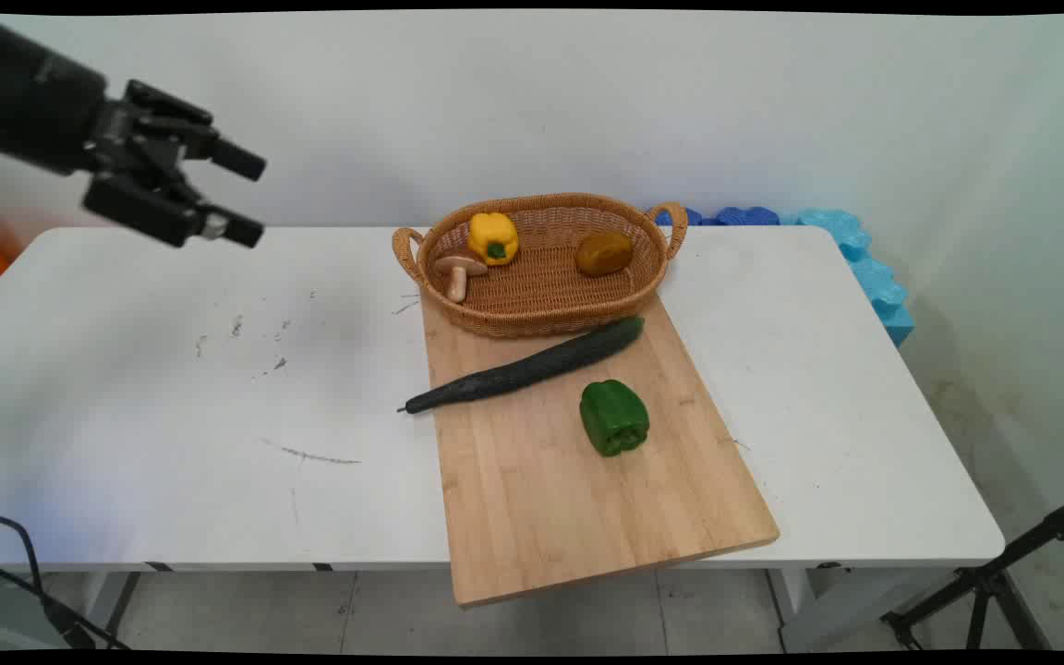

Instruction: Pick up the potato from the vegetable basket

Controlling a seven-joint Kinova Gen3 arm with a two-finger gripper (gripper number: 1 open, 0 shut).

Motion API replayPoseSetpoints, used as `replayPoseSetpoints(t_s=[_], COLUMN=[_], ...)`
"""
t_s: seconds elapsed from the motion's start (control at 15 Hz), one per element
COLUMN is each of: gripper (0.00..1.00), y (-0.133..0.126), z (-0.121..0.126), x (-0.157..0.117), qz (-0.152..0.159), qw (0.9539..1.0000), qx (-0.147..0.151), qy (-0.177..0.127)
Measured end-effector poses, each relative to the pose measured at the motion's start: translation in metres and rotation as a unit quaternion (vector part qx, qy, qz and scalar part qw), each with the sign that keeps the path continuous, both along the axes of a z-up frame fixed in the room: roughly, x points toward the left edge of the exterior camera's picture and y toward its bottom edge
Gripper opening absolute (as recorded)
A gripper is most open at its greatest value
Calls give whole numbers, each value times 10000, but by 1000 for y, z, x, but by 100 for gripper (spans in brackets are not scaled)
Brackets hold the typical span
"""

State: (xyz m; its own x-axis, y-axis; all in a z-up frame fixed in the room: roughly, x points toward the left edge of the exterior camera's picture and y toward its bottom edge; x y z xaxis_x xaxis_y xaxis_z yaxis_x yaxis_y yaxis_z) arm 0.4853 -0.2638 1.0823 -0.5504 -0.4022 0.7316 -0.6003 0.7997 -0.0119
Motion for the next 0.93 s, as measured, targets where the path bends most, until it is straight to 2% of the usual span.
replayPoseSetpoints(t_s=[0.47,0.93], gripper=[100,100], y=[-71,-168], z=[8,-8], x=[-44,-93], qz=[516,994], qw=[9984,9938], qx=[52,112], qy=[-212,-493])
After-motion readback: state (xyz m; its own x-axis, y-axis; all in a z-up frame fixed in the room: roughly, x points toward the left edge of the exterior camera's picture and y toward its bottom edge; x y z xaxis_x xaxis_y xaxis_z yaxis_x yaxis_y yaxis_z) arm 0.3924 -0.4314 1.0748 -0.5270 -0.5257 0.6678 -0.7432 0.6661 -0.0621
